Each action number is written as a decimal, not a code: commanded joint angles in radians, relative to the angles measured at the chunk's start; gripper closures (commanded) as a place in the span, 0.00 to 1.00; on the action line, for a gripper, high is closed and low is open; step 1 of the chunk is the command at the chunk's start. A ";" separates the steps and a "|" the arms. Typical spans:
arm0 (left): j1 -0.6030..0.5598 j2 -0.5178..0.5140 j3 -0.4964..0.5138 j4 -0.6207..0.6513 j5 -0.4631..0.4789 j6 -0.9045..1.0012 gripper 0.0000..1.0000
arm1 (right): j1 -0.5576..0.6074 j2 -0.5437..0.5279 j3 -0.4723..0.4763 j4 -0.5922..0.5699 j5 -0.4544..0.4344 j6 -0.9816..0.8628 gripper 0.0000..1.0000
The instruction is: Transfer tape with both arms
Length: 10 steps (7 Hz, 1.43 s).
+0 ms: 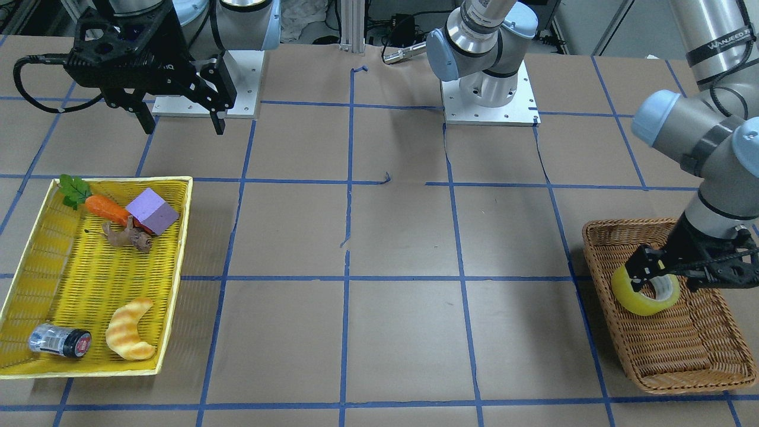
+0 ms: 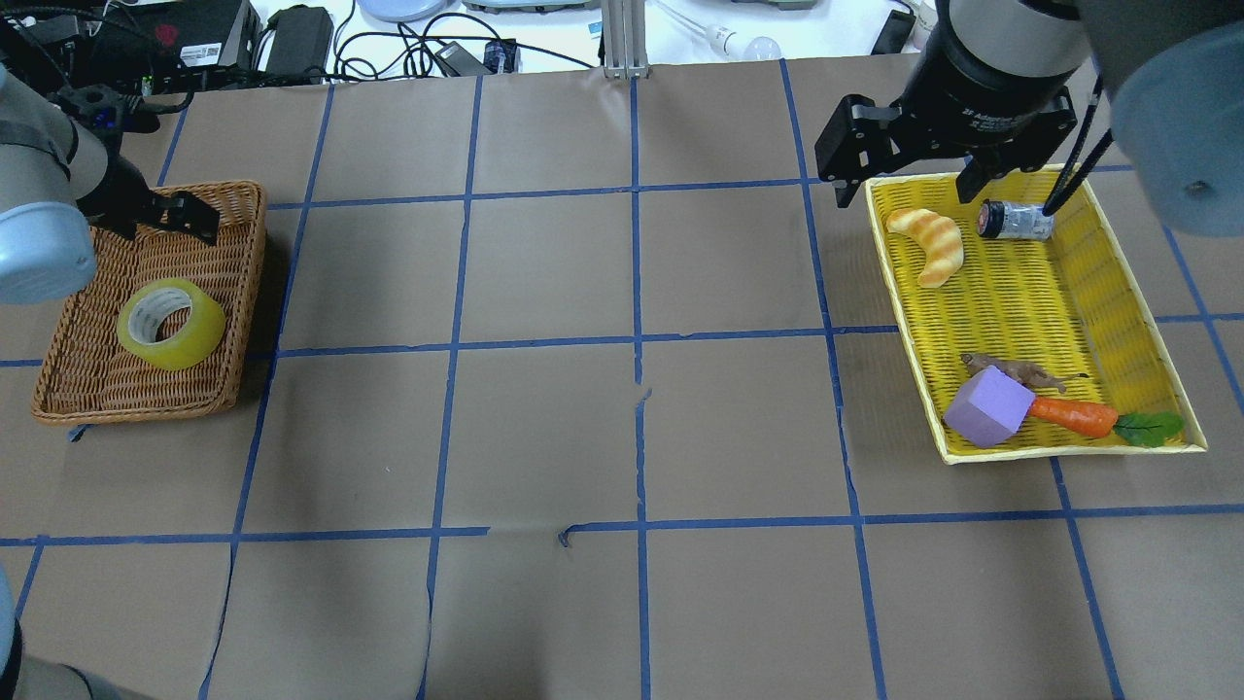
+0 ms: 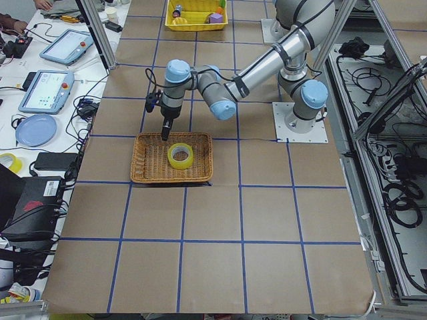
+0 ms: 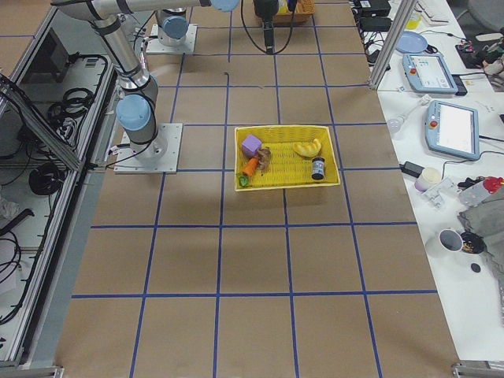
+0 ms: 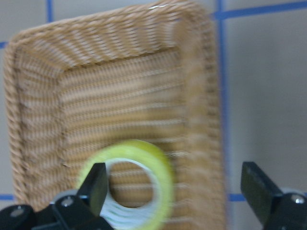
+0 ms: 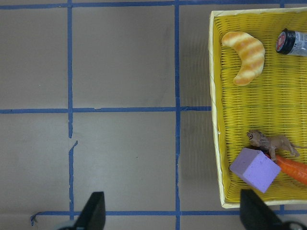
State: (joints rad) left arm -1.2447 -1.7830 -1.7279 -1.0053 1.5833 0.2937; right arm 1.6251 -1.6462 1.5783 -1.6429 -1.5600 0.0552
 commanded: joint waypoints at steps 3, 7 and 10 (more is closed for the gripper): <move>-0.174 0.128 0.117 -0.372 -0.013 -0.159 0.00 | 0.007 0.006 -0.001 -0.005 0.000 0.000 0.00; -0.324 0.149 0.134 -0.407 -0.013 -0.235 0.00 | 0.001 0.005 0.002 0.000 -0.002 -0.006 0.00; -0.326 0.143 0.162 -0.483 -0.034 -0.237 0.00 | -0.001 0.006 0.002 -0.001 -0.002 -0.011 0.00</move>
State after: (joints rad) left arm -1.5700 -1.6389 -1.5702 -1.4756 1.5531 0.0574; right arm 1.6247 -1.6409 1.5800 -1.6432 -1.5616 0.0479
